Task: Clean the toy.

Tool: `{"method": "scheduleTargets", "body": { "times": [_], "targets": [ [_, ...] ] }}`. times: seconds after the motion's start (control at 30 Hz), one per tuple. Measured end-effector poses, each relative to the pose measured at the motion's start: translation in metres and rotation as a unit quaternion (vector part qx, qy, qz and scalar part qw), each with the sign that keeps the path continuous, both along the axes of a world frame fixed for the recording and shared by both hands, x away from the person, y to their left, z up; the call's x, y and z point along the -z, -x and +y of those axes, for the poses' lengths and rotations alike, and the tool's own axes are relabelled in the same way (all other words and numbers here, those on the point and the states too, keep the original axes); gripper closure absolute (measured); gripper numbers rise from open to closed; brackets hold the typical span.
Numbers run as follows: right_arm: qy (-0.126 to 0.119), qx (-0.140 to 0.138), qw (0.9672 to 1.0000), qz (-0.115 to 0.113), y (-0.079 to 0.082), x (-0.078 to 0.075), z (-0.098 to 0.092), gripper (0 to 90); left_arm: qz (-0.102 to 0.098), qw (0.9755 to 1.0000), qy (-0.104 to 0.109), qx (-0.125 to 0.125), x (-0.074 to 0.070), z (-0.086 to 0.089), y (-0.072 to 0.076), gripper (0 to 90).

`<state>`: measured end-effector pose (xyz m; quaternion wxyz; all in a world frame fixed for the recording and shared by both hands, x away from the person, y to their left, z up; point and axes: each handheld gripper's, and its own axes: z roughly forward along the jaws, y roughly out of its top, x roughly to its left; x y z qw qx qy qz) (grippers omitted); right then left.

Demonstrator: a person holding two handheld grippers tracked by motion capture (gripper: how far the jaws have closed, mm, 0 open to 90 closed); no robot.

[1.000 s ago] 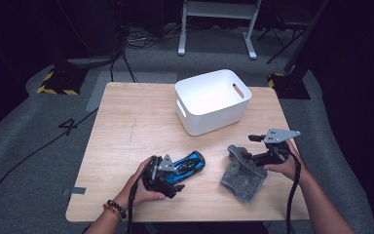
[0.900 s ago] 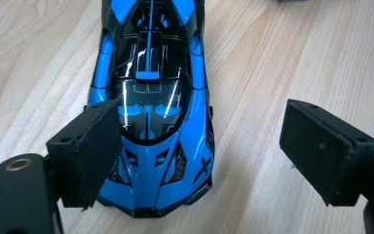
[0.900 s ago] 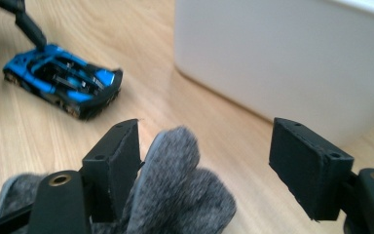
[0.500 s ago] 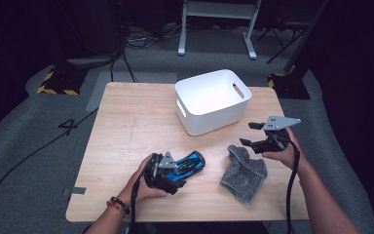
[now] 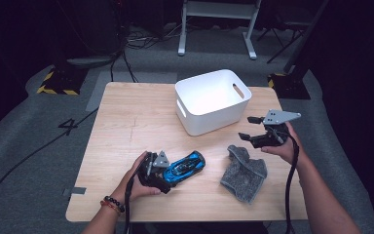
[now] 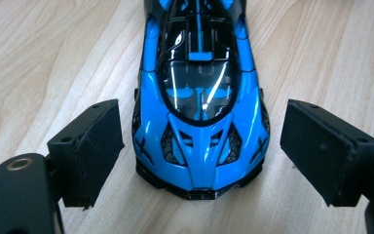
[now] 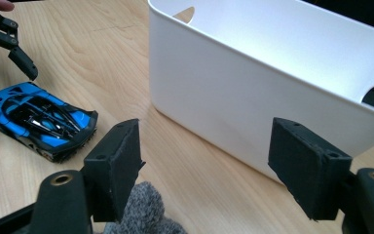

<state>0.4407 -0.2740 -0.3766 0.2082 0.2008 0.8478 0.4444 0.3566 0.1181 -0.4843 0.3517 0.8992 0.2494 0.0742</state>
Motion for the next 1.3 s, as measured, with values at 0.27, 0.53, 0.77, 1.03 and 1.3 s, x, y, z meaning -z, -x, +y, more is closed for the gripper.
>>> {"method": "scheduleTargets", "body": {
  "times": [0.27, 0.53, 0.77, 1.03, 1.3],
  "targets": [
    [0.010, -0.008, 0.9999, -0.011, -0.011, -0.014, 0.016, 27.8, 0.017, 0.9997, -0.015, 0.014, 0.008, -0.009, -0.006, 16.1],
    [0.008, -0.006, 0.9999, -0.009, -0.029, -0.019, 0.026, 28.0, 0.021, 0.9995, -0.017, 0.018, 0.011, -0.015, -0.010, 16.2],
    [0.014, 0.000, 0.9999, -0.007, -0.041, -0.022, 0.032, 27.9, 0.022, 0.9996, -0.014, 0.014, 0.012, -0.014, -0.011, 16.6],
    [0.029, -0.006, 0.9995, -0.004, -0.051, -0.019, 0.045, 28.9, 0.011, 0.9998, -0.016, 0.009, 0.014, -0.013, -0.011, 15.5],
    [0.039, -0.017, 0.9990, 0.012, -0.060, -0.014, 0.061, 28.8, -0.004, 0.9998, -0.017, 0.005, 0.016, -0.012, -0.011, 14.1]
  ]
}}
